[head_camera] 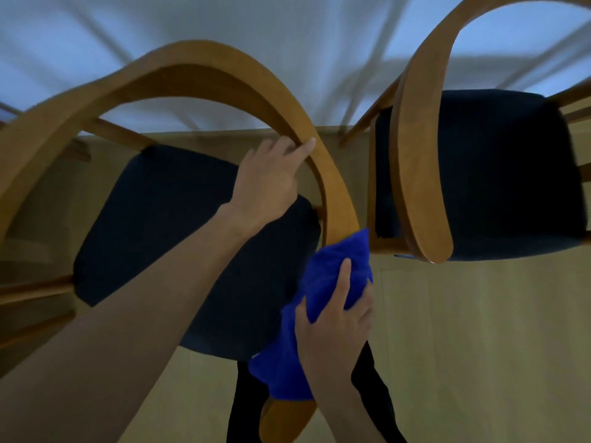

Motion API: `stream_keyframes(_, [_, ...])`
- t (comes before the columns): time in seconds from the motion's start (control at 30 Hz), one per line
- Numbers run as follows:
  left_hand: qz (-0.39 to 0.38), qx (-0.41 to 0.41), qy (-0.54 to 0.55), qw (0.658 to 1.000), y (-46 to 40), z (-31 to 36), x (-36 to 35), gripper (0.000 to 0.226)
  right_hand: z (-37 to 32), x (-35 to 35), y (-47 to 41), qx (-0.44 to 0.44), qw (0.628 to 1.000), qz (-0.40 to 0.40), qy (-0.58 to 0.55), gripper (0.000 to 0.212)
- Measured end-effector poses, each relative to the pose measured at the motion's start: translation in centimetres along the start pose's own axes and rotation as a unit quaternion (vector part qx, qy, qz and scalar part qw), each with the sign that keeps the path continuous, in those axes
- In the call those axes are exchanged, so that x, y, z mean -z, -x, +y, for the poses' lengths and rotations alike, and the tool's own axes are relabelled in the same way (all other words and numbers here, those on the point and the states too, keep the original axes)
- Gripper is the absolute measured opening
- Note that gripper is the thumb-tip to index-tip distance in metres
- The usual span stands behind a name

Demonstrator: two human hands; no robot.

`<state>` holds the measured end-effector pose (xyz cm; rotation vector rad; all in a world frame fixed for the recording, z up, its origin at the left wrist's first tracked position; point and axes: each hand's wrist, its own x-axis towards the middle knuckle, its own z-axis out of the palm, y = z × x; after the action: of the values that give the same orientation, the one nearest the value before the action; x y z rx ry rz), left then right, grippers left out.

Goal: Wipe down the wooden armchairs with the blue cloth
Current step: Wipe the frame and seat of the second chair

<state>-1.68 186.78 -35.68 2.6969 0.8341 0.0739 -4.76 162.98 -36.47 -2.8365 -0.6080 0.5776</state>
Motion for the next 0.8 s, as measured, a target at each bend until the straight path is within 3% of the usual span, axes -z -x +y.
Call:
stream_keyframes(0.17, [0.034, -0.007, -0.012, 0.999, -0.4, 0.1, -0.5, 0.052, -4.7, 2.1, -11.1, 0.110, 0.992, 0.034, 0.047, 0.091])
stream_keyframes(0.3, [0.025, 0.001, -0.020, 0.999, -1.1, -0.2, 0.3, 0.046, -9.6, 3.7, -19.3, 0.202, 0.979, -0.030, -0.018, 0.065])
stream_keyframes(0.4, [0.018, 0.012, -0.025, 0.999, -1.3, -0.5, 0.9, 0.045, -7.6, 3.8, -17.3, 0.163, 0.984, -0.017, -0.064, 0.062])
stream_keyframes(0.57, [0.013, -0.013, -0.023, 1.000, -1.4, -1.0, 1.1, 0.046, -1.8, 3.4, -10.0, 0.068, 0.992, -0.066, -0.079, 0.099])
stream_keyframes(0.63, [0.015, -0.009, 0.001, 1.000, -1.6, -0.8, 1.1, 0.042, -1.8, 3.3, -9.4, 0.061, 0.994, -0.062, -0.060, 0.104])
stream_keyframes(0.73, [0.003, -0.026, 0.027, 0.999, -2.1, -1.0, 1.4, 0.036, -5.7, 3.1, -14.5, 0.109, 0.992, -0.001, -0.064, 0.084])
stream_keyframes(0.8, [-0.006, -0.033, 0.023, 0.999, -2.7, -0.9, 1.7, 0.033, -9.0, 3.6, -18.3, 0.152, 0.986, -0.005, -0.070, 0.063])
